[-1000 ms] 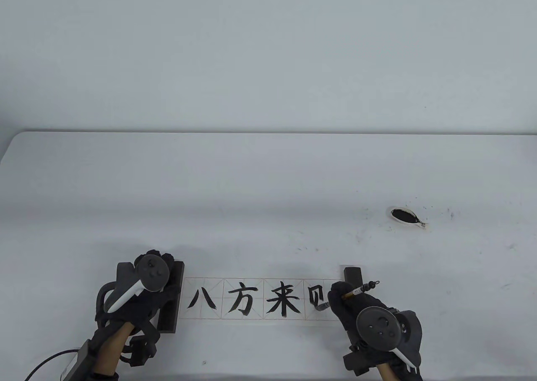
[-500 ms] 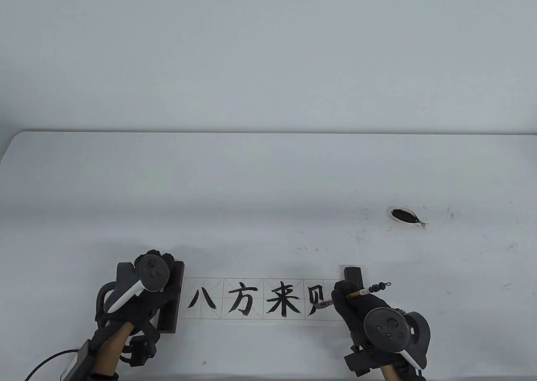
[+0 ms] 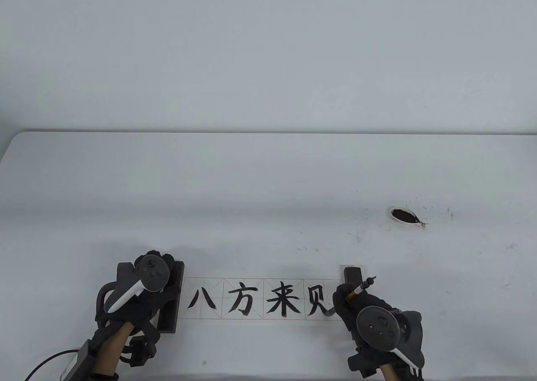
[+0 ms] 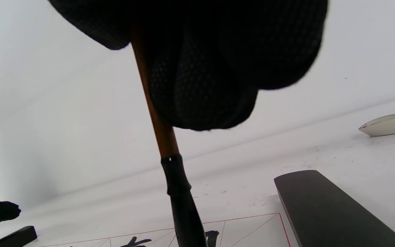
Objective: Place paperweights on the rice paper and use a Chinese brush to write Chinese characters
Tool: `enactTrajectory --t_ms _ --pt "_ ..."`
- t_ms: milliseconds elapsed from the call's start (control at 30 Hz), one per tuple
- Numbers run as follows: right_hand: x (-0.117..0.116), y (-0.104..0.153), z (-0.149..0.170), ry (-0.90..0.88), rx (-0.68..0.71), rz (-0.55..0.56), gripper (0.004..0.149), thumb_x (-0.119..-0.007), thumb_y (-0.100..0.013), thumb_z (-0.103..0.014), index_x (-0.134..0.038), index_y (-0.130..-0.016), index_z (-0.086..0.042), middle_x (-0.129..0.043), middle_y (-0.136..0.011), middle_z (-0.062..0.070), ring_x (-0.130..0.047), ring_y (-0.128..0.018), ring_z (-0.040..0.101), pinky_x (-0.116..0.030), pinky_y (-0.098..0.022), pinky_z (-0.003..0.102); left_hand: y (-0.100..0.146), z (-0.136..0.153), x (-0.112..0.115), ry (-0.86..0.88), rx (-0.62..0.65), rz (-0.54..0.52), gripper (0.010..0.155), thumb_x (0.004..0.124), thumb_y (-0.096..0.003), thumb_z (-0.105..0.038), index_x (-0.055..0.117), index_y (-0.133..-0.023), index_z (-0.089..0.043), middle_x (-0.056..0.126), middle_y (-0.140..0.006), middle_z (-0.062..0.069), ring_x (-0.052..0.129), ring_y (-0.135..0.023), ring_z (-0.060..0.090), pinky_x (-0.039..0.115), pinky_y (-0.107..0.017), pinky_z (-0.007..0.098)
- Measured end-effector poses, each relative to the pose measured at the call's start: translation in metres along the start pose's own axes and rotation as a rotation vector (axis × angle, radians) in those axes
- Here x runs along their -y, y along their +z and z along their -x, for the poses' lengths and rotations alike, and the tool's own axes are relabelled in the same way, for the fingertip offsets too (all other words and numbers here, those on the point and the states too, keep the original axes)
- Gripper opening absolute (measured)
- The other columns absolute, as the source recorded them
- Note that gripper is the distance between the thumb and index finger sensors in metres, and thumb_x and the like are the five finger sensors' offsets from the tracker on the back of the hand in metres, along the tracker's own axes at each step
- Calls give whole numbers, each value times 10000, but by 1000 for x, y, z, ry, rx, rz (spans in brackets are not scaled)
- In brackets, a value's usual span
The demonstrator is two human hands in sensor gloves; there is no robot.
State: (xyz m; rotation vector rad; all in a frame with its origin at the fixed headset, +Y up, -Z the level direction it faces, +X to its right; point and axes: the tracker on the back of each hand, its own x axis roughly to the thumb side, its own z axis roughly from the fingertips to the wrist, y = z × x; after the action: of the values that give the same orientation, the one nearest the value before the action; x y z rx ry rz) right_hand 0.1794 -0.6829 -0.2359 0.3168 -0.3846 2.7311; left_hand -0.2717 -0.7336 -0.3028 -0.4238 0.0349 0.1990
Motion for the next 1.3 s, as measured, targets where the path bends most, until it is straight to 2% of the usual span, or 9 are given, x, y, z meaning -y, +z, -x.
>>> enactTrajectory --t_ms 167,333,800,1100,1233,1300 --pt "6 1 6 -82 -34 81 423 -665 -563 -376 -813 -793 -53 -985 -602 132 -1016 -410 234 -868 -284 323 0 0 0 0 0 1 831 600 -520 -518 142 -1187 -326 71 -1266 53 106 -1193 375 65 -836 522" --pt "5 -2 11 -51 -61 47 435 -647 -576 -366 -770 -835 -39 -960 -651 149 -1004 -460 248 -862 -319 338 0 0 1 -1 1 4 832 600 -521 -518 141 -1188 -327 69 -1267 51 105 -1193 374 65 -835 523" --pt "2 -4 10 -49 -61 -17 435 -657 -575 -369 -773 -844 -48 -956 -672 151 -1001 -486 258 -860 -338 350 -1 0 1 -3 2 5 832 601 -520 -517 142 -1188 -327 70 -1267 59 107 -1192 380 67 -835 524" --pt "8 -1 9 108 -134 71 425 -668 -571 -365 -800 -818 -45 -974 -634 152 -1010 -445 258 -864 -308 345 -1 0 1 -2 1 5 832 601 -521 -516 144 -1188 -323 72 -1266 63 108 -1192 378 68 -835 524" --pt "7 -1 8 95 -116 51 423 -666 -572 -370 -799 -818 -52 -975 -633 149 -1012 -445 249 -867 -309 337 -1 0 1 -2 2 6 831 601 -520 -517 144 -1187 -326 74 -1267 59 111 -1193 376 68 -836 524" --pt "7 -1 9 28 -111 65 425 -664 -572 -373 -797 -819 -53 -975 -635 142 -1013 -445 244 -869 -308 332 -1 0 1 -2 2 7 831 601 -520 -517 144 -1188 -325 74 -1266 60 109 -1193 377 68 -836 523"
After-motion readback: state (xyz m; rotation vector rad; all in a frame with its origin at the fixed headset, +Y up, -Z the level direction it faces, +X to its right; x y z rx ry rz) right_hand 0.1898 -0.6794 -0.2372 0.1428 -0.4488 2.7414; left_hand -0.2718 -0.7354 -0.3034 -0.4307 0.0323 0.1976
